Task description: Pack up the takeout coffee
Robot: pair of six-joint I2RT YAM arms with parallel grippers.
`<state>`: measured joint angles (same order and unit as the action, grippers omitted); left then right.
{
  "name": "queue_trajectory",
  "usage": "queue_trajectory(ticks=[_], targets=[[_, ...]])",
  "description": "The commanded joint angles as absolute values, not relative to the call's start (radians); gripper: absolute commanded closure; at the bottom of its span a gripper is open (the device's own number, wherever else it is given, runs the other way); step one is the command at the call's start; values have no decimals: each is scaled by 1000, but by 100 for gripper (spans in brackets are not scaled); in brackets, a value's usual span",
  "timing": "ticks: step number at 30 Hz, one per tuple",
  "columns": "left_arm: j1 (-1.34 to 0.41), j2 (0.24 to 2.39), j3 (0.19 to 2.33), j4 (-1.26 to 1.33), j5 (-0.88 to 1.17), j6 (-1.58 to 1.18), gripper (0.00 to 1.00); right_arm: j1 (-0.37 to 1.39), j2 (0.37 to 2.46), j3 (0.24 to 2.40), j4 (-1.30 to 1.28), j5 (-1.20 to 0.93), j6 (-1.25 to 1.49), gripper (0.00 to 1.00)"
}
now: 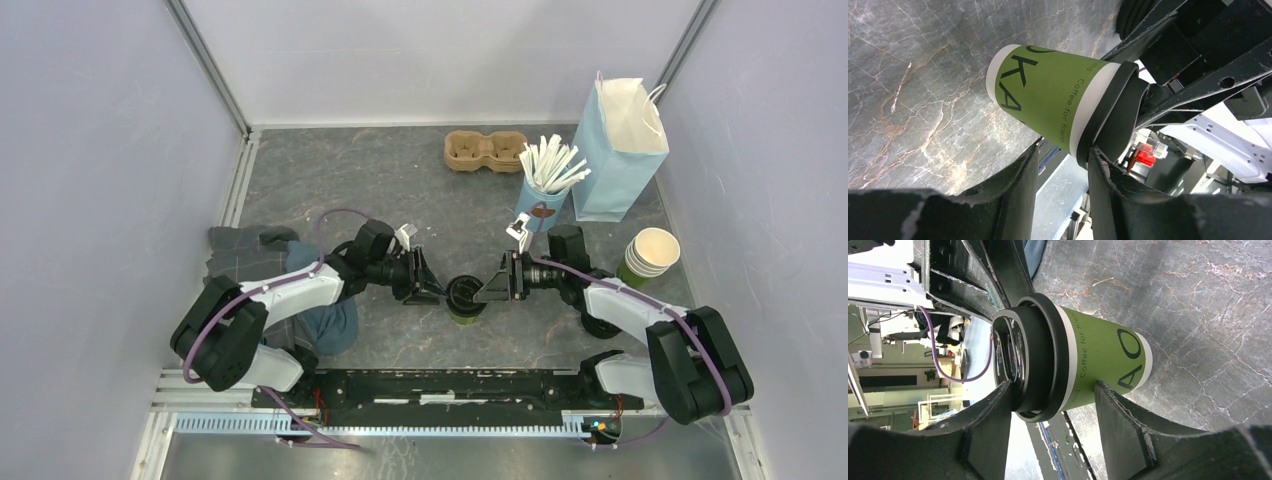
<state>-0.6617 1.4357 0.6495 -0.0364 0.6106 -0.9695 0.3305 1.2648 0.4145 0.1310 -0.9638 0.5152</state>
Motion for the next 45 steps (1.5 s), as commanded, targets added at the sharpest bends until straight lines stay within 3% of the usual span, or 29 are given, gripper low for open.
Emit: queue_trajectory(ticks=[1,15,22,32,45], targets=[[-698,1650,406,-381,168,-929,62,343,1373,293,-83,-544,349,38],[-769,1535,420,-448,83,-1000,63,341,1340,295,-135,-411,248,39],[-768,1507,440,-465,86,-977,63,353,1317,292,-121,-460,282,45],[-765,1180,718,-392,246,-829,35,363,1229,399,-175,-649,267,44],[-698,1270,736,-222,375,-919,37,370,1267,437,-197,-710,204,44]])
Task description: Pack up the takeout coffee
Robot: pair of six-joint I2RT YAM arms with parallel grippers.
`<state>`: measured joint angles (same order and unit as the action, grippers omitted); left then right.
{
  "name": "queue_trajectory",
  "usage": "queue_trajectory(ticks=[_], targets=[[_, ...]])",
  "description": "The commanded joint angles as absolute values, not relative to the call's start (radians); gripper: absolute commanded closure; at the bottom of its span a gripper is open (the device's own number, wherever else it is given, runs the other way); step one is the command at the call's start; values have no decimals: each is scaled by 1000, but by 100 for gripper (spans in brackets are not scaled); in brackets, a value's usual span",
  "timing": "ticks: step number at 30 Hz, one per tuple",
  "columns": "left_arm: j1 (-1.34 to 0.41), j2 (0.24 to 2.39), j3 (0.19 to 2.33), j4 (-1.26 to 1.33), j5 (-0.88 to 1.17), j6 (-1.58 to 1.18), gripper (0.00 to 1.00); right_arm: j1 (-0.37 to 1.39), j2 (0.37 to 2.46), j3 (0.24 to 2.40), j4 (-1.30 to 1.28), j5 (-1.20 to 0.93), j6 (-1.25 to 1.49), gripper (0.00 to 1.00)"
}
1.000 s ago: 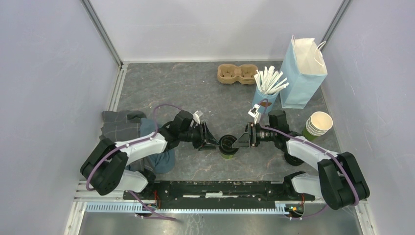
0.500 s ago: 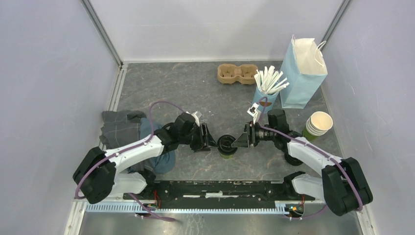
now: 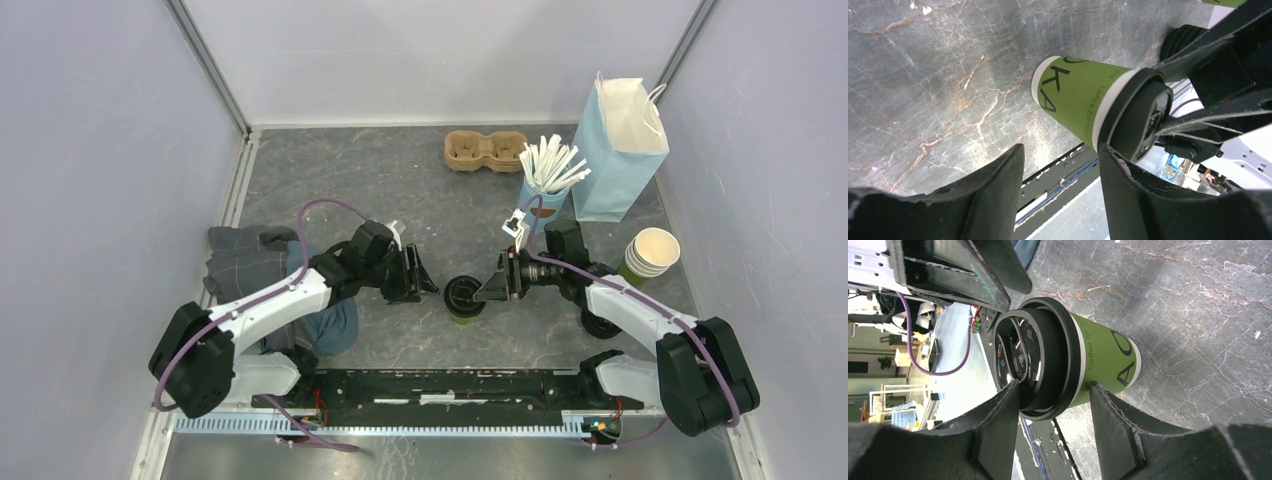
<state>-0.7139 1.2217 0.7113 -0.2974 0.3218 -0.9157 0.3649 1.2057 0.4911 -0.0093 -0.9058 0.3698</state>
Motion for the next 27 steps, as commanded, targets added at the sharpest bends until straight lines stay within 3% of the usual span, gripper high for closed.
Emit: queue_trajectory(ticks=[1,17,27], targets=[[-696,1280,745,-208,385,-919,35,371,1271,438,-195,-710,203,44],[-672,1274,758,-159,398,-946,23,374,1288,431,-178,-718,200,44],[-669,1339,735,-67,498,-968,23,374,1302,433,-157,-724,210,44]])
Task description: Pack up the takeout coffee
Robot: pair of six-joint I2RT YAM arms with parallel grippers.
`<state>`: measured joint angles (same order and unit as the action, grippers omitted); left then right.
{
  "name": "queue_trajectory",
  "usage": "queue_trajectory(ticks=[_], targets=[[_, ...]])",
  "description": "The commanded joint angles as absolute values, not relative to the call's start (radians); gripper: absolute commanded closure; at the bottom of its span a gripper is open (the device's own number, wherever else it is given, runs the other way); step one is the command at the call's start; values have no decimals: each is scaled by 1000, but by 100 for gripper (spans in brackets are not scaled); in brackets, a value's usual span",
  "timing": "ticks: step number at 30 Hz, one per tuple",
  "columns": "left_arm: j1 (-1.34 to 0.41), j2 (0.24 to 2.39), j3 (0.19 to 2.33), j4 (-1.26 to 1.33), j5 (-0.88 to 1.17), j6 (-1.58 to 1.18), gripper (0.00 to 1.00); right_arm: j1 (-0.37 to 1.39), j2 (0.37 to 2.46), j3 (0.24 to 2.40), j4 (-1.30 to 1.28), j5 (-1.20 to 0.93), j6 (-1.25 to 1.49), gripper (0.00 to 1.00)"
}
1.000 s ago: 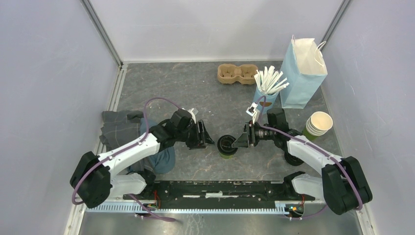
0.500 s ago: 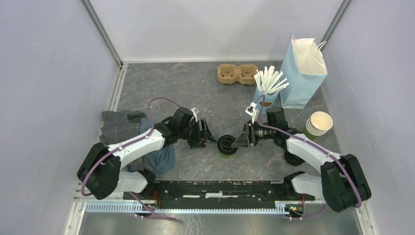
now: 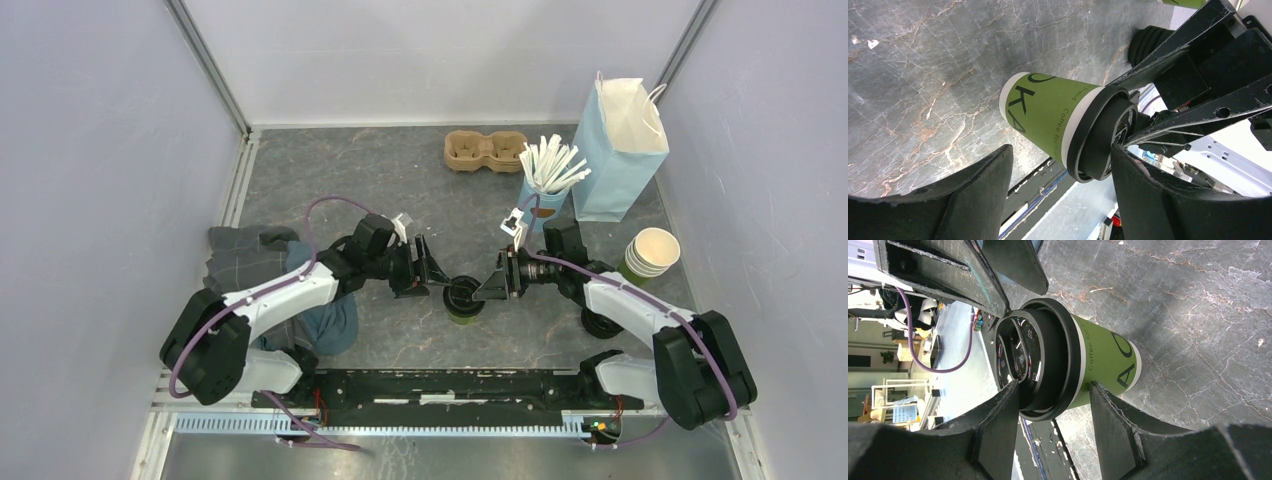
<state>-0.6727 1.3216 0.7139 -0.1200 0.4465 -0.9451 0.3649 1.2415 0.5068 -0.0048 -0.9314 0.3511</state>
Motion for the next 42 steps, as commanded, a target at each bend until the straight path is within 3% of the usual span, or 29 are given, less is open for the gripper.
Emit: queue_trajectory(ticks=[1,9,16,22,28,35,39,42], targets=[[-669,1339,730,-67,500,-968,23,373,1301,433,-156,-725,210,44],[-670,1334,664,-75,479,-973,36,373,1311,433,-150,-727,213,44],[-669,1349,633,-126,427,-952,37,373,1321,430,-143,-724,215,44],[-669,1395,519,-237,348,-960,49,374,1342,367,-88,-659,285,45],[-669,1369,439,-380,226,-965,52,374,1382,310,-130,-468,331,45],[-669,1407,383,-371,197,-995,54,377,1413,333,-190,-321,321,45],[-670,1444,384,-326,230,-967,57,386,1425,363,-176,-389,285,46],[-674,1348,464,-291,313,-916,52,405,1362,435,-199,-529,236,43]])
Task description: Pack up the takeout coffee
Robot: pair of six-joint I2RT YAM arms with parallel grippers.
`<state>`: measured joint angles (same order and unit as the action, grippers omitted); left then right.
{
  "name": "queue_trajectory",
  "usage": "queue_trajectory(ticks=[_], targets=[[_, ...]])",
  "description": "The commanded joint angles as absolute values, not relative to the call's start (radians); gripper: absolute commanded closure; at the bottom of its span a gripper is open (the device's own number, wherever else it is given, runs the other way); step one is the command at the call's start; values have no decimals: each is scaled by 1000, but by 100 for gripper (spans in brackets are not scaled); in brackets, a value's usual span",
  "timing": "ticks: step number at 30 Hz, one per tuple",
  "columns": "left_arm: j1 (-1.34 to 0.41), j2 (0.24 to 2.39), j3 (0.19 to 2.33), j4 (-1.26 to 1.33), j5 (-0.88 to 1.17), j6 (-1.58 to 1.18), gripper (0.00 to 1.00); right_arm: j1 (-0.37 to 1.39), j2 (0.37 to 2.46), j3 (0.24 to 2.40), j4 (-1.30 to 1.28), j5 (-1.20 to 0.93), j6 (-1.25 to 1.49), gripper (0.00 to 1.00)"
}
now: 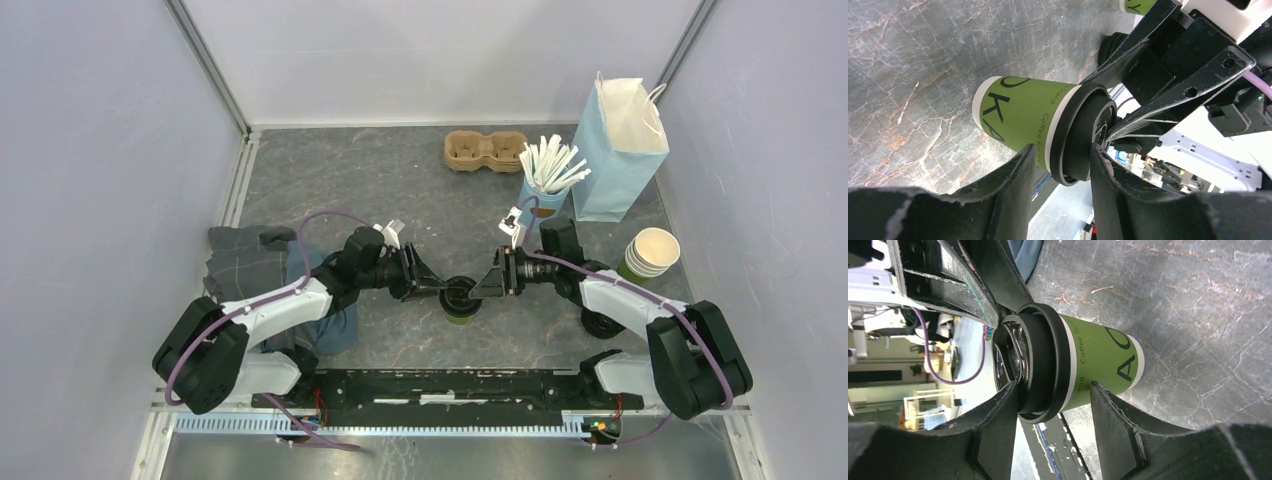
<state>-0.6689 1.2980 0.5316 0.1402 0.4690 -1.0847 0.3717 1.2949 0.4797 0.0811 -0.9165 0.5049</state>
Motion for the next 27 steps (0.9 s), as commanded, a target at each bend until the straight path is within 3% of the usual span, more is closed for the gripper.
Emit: queue_trajectory(ticks=[1,7,13,22,27], targets=[[-673,1315,508,-289,339,-893,49,406,1344,463,-215,-568,221,43],[-672,1241,750,-330,442,-792,23,406,1328,601,-278,-745,128,40],[-670,1297,879,-339,488,-759,11,407,1382,676,-333,-819,67,38],[-672,1457,911,-274,596,-729,14,398,1340,843,-453,-736,163,13],[-673,1464,900,-276,597,-731,25,378,1285,852,-495,-703,224,10]])
